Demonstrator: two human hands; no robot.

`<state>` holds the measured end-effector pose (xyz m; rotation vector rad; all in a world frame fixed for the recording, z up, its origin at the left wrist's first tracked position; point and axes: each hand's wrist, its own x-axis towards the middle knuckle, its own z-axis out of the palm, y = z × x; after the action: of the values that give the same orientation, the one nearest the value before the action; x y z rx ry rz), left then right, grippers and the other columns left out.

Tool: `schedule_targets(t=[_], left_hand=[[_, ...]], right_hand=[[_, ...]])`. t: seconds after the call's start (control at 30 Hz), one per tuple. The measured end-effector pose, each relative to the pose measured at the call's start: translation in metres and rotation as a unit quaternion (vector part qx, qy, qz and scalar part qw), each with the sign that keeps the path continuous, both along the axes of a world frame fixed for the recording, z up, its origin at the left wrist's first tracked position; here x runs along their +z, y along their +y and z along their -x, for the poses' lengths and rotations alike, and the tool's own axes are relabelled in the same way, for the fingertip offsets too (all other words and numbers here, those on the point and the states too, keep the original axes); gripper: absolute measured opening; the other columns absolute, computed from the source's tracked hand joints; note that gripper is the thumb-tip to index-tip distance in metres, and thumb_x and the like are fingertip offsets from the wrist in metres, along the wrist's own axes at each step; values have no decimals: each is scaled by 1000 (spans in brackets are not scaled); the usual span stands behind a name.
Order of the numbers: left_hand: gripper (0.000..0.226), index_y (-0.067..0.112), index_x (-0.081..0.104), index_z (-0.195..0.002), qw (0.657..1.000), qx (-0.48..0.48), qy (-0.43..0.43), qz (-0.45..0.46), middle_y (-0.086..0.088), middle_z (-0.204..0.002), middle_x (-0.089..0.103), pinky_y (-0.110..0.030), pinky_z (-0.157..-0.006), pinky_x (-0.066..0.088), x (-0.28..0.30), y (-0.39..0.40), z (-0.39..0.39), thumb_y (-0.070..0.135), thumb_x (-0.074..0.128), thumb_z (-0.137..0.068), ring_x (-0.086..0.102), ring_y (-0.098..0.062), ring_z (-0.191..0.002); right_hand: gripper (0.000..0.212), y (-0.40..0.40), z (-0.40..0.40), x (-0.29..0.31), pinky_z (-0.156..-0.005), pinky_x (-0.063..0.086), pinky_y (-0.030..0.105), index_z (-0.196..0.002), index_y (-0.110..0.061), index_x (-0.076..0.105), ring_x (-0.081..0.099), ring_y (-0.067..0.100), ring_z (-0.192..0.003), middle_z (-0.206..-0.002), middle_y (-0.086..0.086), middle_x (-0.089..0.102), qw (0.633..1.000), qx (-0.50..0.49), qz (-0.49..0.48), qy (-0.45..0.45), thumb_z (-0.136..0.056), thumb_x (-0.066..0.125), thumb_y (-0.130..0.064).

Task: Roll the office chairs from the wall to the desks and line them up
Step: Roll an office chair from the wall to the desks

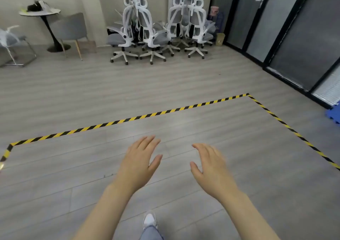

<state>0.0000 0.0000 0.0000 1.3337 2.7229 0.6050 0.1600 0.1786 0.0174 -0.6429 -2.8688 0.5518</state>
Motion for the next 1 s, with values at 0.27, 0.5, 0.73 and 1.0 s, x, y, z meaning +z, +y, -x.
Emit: schedule_targets(t=[0.27, 0.5, 0.73, 1.0], left_hand=[[59, 25, 42, -143, 998, 22, 10, -53, 5, -153, 37, -39, -115, 29, -9, 60, 140, 54, 27, -94, 32, -19, -141], [55, 25, 47, -138, 999, 14, 4, -39, 6, -149, 41, -38, -113, 33, 10, 109, 286, 50, 30, -92, 36, -17, -138], [55, 24, 50, -136, 1000, 10, -3, -20, 7, -145, 46, -36, -111, 34, 8, 171, 402, 50, 30, -92, 41, -16, -134], [44, 27, 58, -123, 1000, 28, 9, -9, 11, -133, 55, -28, -101, 37, -10, 285, 545, 43, 34, -90, 52, -13, -121]], right_hand=[[54, 58, 152, -3, -112, 29, 37, -141, -23, 36, 31, 18, -135, -142, -4, 40, 1000, -4, -11, 21, -90, 43, -40], [53, 109, 301, 20, -114, 25, 33, -142, -23, 36, 28, 13, -136, -143, -6, 38, 999, -16, 17, 30, -93, 52, -33], [52, 181, 408, 14, -111, 23, 27, -142, -24, 37, 31, 12, -134, -142, -8, 39, 998, -33, 46, 22, -93, 54, -30], [46, 313, 553, -9, -110, 27, 28, -139, -25, 41, 35, 10, -130, -139, -12, 43, 998, -25, 58, 12, -94, 51, -28]])
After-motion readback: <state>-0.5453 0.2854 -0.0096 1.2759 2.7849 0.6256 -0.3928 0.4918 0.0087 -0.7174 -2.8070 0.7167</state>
